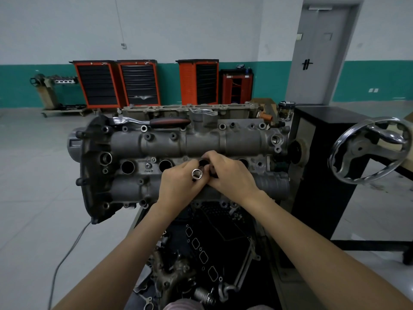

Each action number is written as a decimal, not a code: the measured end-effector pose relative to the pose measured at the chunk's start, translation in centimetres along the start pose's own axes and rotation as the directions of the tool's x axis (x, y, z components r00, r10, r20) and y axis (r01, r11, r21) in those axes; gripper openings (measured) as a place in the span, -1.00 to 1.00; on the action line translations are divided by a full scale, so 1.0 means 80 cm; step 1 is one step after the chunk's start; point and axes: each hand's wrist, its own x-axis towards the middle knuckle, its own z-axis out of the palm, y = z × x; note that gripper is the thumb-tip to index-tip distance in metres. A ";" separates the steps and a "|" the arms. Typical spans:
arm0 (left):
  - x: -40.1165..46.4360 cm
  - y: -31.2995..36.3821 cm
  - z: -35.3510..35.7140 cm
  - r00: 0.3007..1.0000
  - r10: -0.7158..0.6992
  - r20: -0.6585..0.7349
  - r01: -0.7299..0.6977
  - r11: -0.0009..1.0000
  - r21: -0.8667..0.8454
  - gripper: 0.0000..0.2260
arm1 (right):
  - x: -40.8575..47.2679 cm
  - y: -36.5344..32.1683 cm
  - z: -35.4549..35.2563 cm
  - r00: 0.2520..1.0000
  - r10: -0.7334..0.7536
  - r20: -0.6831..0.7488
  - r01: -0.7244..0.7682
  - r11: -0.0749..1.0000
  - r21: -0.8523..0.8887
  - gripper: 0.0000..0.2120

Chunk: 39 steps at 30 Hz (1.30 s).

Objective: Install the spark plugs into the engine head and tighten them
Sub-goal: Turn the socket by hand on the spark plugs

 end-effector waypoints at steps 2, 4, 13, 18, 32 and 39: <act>0.000 0.002 -0.002 1.000 -0.006 0.013 0.007 1.000 -0.028 -0.68 | 0.000 0.002 0.001 1.000 0.003 0.025 -0.002 1.000 -0.024 -0.67; 0.000 0.004 -0.004 0.999 -0.025 0.033 0.027 0.998 -0.049 -0.71 | 0.000 0.001 0.001 0.998 -0.032 0.051 0.035 0.998 -0.057 -0.62; 0.000 -0.003 0.002 1.000 0.013 0.028 -0.013 1.000 -0.018 -0.62 | 0.001 0.000 -0.001 1.000 -0.004 -0.003 0.004 1.000 -0.002 -0.93; -0.003 -0.004 0.001 1.000 0.027 0.008 -0.027 0.999 -0.018 -0.72 | 0.002 -0.001 0.000 0.998 0.022 0.061 -0.020 0.999 -0.034 -0.67; -0.002 -0.002 0.001 1.000 0.014 0.010 -0.014 1.000 -0.020 -0.67 | 0.003 0.001 0.002 0.999 0.034 0.036 -0.034 0.999 0.006 -0.76; 0.000 0.004 -0.005 0.997 -0.039 0.064 0.044 0.996 -0.081 -0.72 | 0.001 0.001 0.001 0.995 -0.062 0.077 0.068 0.994 -0.084 -0.66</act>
